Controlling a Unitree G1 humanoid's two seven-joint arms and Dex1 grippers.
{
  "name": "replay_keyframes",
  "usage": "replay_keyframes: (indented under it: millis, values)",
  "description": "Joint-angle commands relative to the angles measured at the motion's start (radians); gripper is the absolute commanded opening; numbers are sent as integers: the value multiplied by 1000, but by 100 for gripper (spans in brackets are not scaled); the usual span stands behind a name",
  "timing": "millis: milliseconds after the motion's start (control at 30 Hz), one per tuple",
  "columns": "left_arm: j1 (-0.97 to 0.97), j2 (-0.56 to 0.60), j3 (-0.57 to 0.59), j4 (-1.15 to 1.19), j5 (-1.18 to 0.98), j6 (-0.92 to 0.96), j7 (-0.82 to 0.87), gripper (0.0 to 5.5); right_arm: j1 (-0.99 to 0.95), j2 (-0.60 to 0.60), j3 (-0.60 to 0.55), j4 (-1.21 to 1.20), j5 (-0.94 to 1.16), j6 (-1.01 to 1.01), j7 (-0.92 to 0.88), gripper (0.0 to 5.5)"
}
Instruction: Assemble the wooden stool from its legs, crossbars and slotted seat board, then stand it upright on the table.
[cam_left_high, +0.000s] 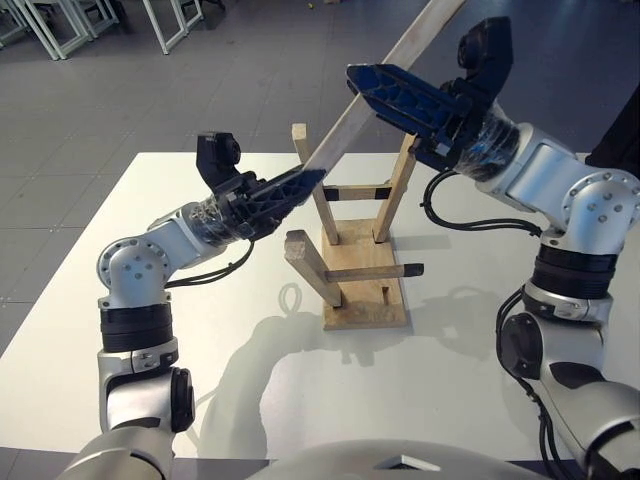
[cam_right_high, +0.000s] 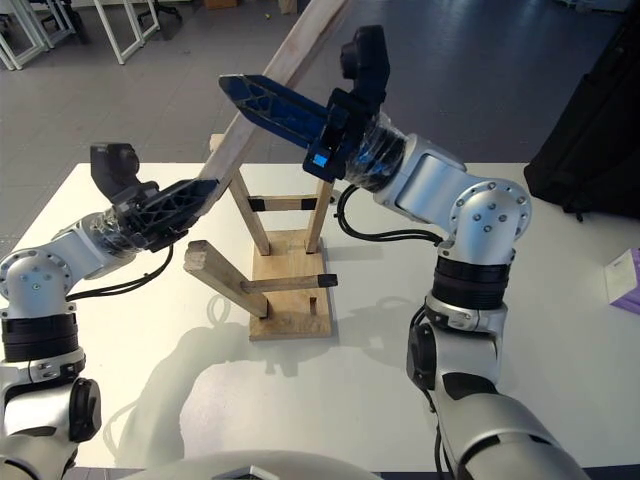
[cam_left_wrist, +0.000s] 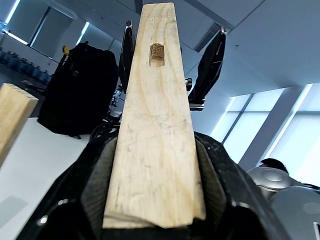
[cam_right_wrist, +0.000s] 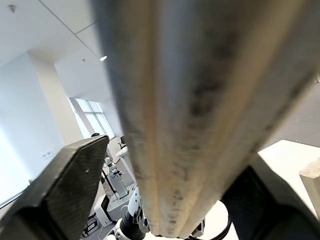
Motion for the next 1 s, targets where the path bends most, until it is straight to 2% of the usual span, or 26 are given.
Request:
replay_keyframes:
  millis: [33, 167, 300, 333, 467, 633, 700, 800, 900, 1000]
  values:
    - [-23, 14, 4, 18, 2, 22, -6, 204, -25, -5, -6, -11, 54, 8, 6, 296]
    - [-20, 23, -2, 9, 19, 10, -42, 204, -29, -14, -1, -14, 50, 1, 22, 221]
    - [-32, 16, -5, 24, 93, -55, -42, 204, -30, -25, -9, -8, 53, -1, 22, 212]
    - [-44, 10, 4, 46, 93, -57, -32, 240, -34, -29, -10, 2, 43, -5, 18, 211]
    - [-72, 20, 28, 93, 97, -55, -38, 313, -55, -91, -30, 55, -25, -39, 33, 202]
    - [-50, 55, 73, 106, 121, -70, -36, 384, -12, -306, -139, 106, -115, -63, 96, 202]
    - [-17, 48, 91, 87, 126, -79, -13, 417, 66, -379, -158, 80, -169, -84, 159, 202]
    - [97, 42, 96, 18, 170, -116, 15, 470, 352, -465, -84, -40, -363, -234, 366, 202]
    - [208, 44, 70, -29, 251, -174, 26, 470, 536, -529, 25, -6, -489, -341, 627, 202]
    - [256, 36, 32, -26, 330, -223, 34, 470, 602, -512, 105, 25, -615, -517, 784, 202]
